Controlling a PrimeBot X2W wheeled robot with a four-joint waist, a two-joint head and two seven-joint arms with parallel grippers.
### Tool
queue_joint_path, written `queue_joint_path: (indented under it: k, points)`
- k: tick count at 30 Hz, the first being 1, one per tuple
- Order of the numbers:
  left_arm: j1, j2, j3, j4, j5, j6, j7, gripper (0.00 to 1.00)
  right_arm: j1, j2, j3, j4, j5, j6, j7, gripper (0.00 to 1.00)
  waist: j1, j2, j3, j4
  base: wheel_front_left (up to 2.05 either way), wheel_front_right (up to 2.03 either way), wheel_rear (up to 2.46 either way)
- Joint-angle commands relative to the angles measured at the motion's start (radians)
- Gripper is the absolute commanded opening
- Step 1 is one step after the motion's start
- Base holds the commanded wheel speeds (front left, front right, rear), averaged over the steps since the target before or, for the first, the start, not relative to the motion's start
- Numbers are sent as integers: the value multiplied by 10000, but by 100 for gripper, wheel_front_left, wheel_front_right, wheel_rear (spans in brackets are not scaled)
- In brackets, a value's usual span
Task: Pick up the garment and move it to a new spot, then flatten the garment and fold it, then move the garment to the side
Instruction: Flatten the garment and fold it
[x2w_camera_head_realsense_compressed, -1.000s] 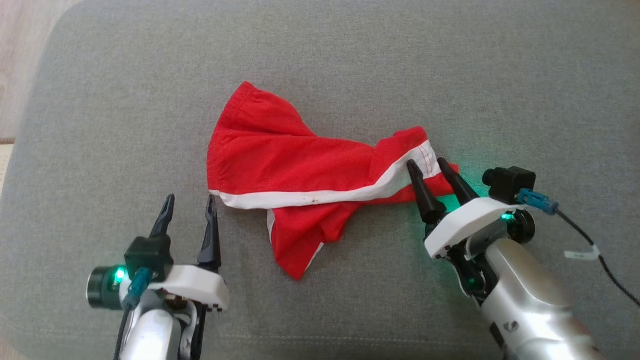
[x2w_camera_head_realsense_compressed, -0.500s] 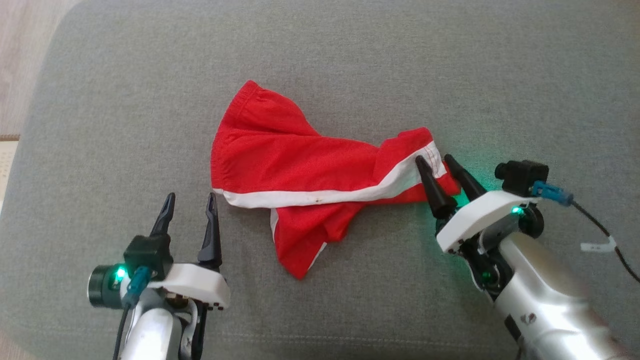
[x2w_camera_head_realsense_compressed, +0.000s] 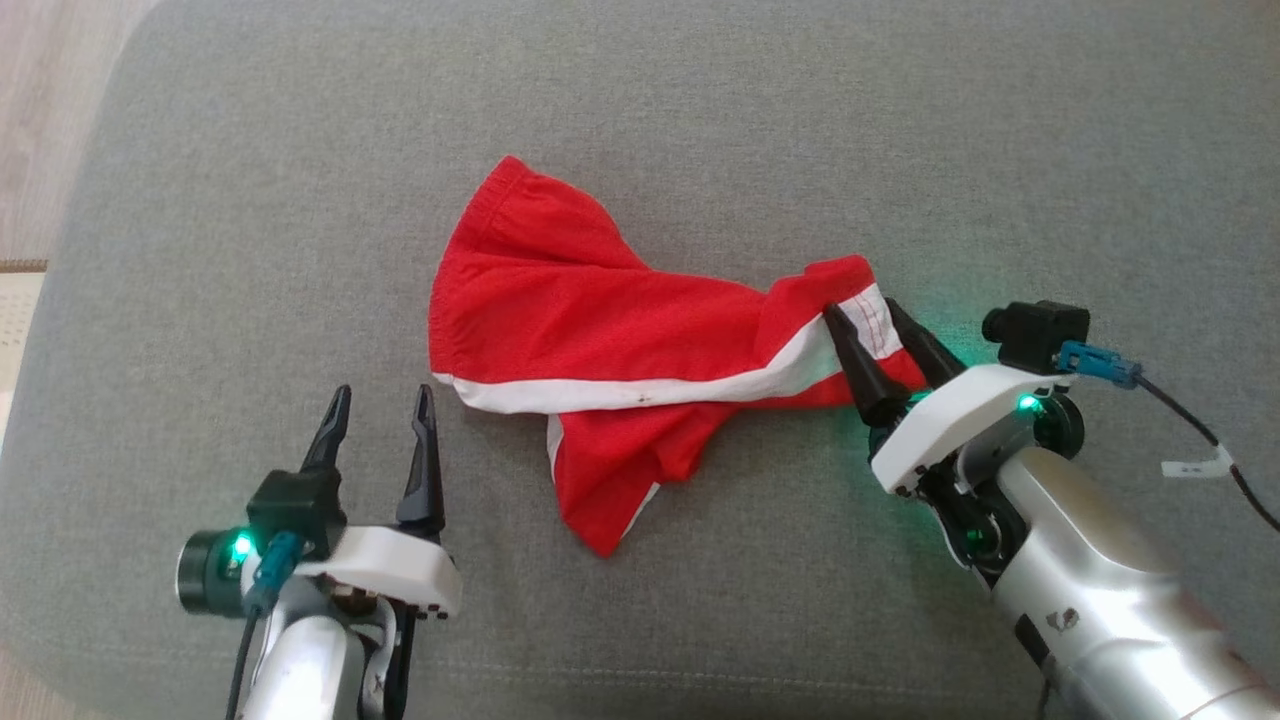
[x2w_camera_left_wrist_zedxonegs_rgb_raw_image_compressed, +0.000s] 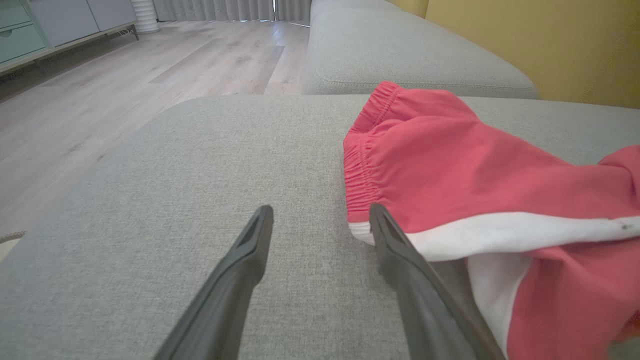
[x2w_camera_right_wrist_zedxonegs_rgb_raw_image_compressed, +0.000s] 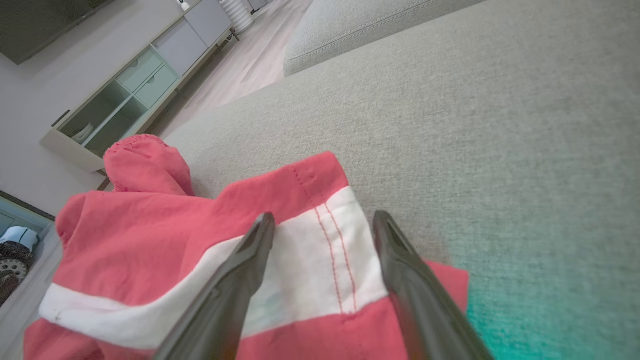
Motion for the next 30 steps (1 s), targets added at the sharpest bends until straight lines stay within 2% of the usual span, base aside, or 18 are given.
queue_joint_path:
  k: [1,5,7,8,10,11,12,21,26,30]
  points:
    - [-303,38,280,-343,-44,59,-90,100,-280,-65,181,-280,124,63,-38,100,0,0,-9,-23,0,0,0]
    - [-331,38,265,-338,-54,58,-90,100,-285,-126,327,-304,271,63,-75,98,0,0,-18,-54,0,0,0]
    - [-350,38,260,-329,-60,55,-90,100,-300,-150,397,-321,388,63,-126,84,0,0,-23,-78,0,0,0]
    - [-355,38,255,-330,-54,54,-90,100,-310,-162,435,-327,439,63,-156,71,0,0,-30,-91,0,0,0]
    - [-343,38,255,-322,-49,49,-90,100,-297,-178,512,-333,571,63,-183,33,0,0,-50,-110,0,0,0]
    - [-333,38,258,-311,-45,44,-90,100,-279,-196,560,-316,636,63,-159,23,0,0,-54,-114,0,0,0]
    - [-328,38,260,-297,-43,37,-90,100,-272,-223,616,-287,677,63,-138,0,0,0,-58,-114,0,0,0]
    - [-226,38,318,-255,3,-30,-90,100,-276,-276,523,68,1027,63,-781,0,0,0,-322,-260,0,0,0]
    - [-17,37,139,-334,-171,-201,-90,100,66,-403,344,219,1164,63,-1048,0,0,0,-653,-641,0,0,0]
    - [38,37,-159,-328,-533,-533,-90,100,269,-437,224,310,1184,63,-1148,0,0,0,-755,-955,0,0,0]
